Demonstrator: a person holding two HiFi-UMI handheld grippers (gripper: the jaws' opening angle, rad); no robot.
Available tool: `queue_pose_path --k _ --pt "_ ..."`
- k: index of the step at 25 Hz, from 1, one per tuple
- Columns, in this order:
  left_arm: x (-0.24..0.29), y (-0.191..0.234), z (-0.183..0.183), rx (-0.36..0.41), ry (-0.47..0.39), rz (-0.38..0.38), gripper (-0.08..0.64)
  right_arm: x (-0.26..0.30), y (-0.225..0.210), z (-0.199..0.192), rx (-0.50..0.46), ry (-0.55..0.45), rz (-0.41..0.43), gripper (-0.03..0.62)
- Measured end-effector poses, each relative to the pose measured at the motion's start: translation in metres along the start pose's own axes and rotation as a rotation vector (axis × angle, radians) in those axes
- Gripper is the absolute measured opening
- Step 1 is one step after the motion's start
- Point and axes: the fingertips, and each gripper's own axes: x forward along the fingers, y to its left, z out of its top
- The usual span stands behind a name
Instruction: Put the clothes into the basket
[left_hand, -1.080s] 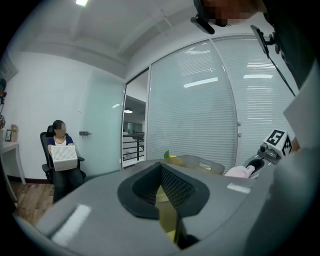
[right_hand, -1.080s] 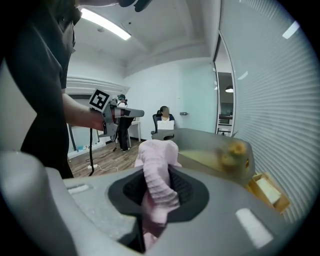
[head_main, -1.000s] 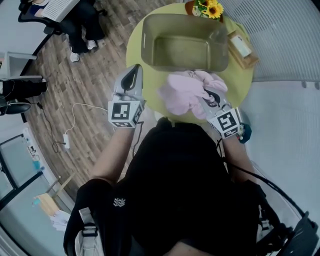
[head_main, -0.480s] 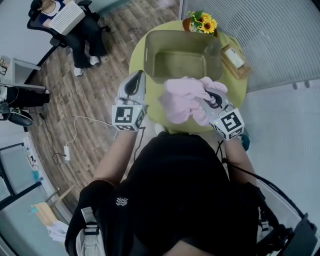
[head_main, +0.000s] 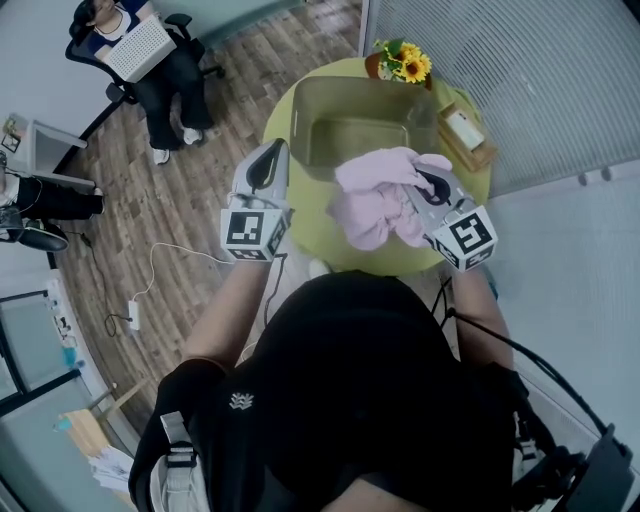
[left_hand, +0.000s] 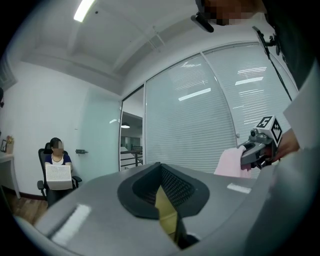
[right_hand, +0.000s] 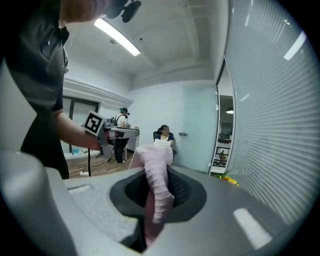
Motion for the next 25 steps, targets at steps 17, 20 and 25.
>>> queue_pose_path --k 17,20,25 --pt "0.016 0.036 0.042 -0.008 -0.05 0.042 0.005 0.021 -0.038 0.101 -0.087 -0.117 0.009 0.038" --pt "0.014 0.035 0.047 0.003 -0.07 0.031 0.005 0.02 -0.036 0.113 -0.095 -0.136 0.007 0.037" --pt "0.005 0.034 0.05 0.007 -0.069 0.037 0.005 0.018 -0.036 0.124 -0.111 -0.16 0.004 0.037"
